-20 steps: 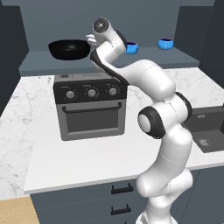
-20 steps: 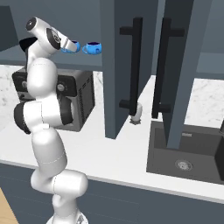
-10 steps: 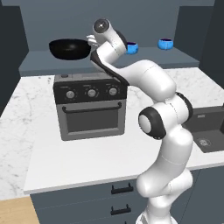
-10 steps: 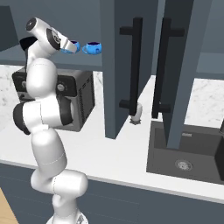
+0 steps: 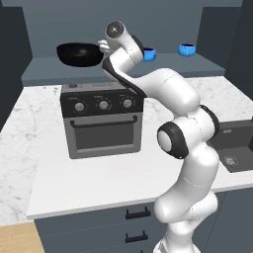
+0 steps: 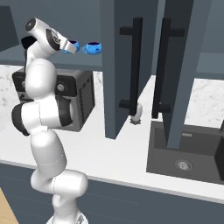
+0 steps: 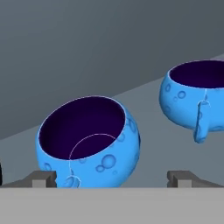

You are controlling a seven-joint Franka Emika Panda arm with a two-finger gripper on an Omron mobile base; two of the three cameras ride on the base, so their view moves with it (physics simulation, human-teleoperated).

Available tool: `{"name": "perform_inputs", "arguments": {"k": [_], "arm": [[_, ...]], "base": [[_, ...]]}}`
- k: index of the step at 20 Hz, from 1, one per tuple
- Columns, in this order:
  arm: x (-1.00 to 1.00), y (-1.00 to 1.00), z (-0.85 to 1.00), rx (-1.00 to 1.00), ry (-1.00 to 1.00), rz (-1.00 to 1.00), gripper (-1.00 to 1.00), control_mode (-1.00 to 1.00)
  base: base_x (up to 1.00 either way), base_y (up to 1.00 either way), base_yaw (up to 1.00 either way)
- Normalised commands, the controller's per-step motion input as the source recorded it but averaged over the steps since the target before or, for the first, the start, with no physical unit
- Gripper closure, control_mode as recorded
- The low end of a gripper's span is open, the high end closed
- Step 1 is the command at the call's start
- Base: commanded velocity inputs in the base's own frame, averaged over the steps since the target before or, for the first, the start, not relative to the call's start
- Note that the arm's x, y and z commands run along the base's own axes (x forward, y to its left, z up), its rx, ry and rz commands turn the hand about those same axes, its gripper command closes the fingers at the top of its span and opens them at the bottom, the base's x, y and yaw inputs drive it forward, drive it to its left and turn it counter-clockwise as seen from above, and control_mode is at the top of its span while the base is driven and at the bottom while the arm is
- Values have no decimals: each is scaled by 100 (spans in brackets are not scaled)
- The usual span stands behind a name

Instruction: Gather all objects into one cabinet and sort the glasses and bowls to opposite sides.

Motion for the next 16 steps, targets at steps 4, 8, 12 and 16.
{"name": "perform_inputs", "arguments": {"k": [4,8,12,16], "arm": [[-1,-2,-5,0,0,0,-100,-100],[0,0,0,0,0,0,-100,-100],[0,0,0,0,-1,0,-100,-100],[0,0,0,0,-5,0,-100,-100]], "base": [[0,0,0],[0,0,0],[0,0,0],[0,0,0]]}}
